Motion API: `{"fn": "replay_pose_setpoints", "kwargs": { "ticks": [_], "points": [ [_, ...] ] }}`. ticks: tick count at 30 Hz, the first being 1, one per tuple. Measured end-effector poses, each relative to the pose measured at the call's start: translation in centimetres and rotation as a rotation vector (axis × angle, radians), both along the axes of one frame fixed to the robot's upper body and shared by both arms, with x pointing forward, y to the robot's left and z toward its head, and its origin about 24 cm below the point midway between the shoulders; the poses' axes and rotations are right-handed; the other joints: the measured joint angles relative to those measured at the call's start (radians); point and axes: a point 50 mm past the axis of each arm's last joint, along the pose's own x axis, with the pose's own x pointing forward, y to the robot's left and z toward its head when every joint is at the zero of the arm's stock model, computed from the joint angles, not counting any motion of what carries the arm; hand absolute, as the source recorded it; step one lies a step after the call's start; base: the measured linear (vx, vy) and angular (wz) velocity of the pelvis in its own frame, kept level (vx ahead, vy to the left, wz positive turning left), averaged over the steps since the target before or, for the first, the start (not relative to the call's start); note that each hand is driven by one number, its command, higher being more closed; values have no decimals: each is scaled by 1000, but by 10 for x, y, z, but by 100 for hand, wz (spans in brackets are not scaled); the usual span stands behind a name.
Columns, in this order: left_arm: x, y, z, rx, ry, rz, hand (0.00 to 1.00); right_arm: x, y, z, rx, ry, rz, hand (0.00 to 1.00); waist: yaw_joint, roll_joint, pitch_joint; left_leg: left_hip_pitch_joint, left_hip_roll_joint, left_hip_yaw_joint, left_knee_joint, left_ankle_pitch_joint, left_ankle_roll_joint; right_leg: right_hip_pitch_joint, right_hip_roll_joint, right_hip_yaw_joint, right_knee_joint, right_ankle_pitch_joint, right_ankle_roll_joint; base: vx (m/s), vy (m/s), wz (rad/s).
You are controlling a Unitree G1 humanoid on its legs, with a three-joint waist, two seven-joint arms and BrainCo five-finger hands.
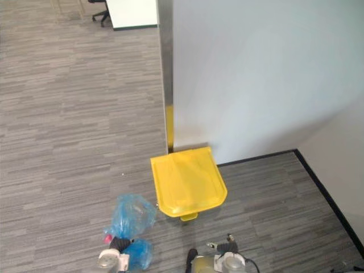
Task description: Gather rubbish on tea table into small bin, then transfer packed bag to large trash can.
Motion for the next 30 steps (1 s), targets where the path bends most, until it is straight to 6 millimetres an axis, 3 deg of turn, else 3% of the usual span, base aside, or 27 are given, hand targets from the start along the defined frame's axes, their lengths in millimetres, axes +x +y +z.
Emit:
{"fn": "replay_pose_setpoints", "kwargs": {
  "ticks": [1,3,5,9,20,25,28,29,30],
  "points": [
    [1,0,1,1,-5,-1,100,-1,-1,0,-3,3,0,0,0,5,-2,-2,-9,-8,-137,80,14,-2,-2,3,-3,3,16,85,175,-19],
    [-3,4,-1,17,11,-9,100,-9,5,-5,17,41,5,0,8,-8,-18,16,-43,2,-198,136,10,2,-15,42,-42,14,61,97,149,-23],
    [-3,11,-1,35,13,-11,100,-14,11,-8,34,55,-2,0,6,-24,-25,23,-67,9,-214,136,12,13,-36,50,-74,27,78,74,144,-12],
    [-6,20,-1,60,22,-11,100,-15,9,-8,29,57,-1,0,6,-21,-30,53,-100,45,-280,153,38,9,-51,87,-106,46,88,27,94,-22],
    [-17,23,-5,65,64,0,100,-10,3,-8,8,78,22,0,3,-8,-29,88,-99,80,-336,165,39,4,-32,139,-141,79,72,0,4,-16],
    [-19,23,-7,52,74,31,100,-7,4,-7,8,71,22,0,5,-9,-22,112,-99,90,-342,163,47,-72,-34,137,23,59,56,-74,25,-19],
    [-12,22,-5,41,54,54,100,10,5,1,13,4,7,0,-2,-15,24,159,-111,60,-341,128,101,-224,-87,73,366,7,92,-153,3,-4],
    [-9,20,-4,38,48,53,100,11,4,2,11,-11,0,0,-4,-23,33,164,-110,49,-316,110,115,-248,-91,59,367,-24,87,-63,18,11],
    [-7,22,-4,43,44,53,100,10,6,3,14,-15,-2,0,4,-30,41,166,-107,46,-288,93,115,-286,-88,38,326,-13,85,-15,17,10]
  ]
}}
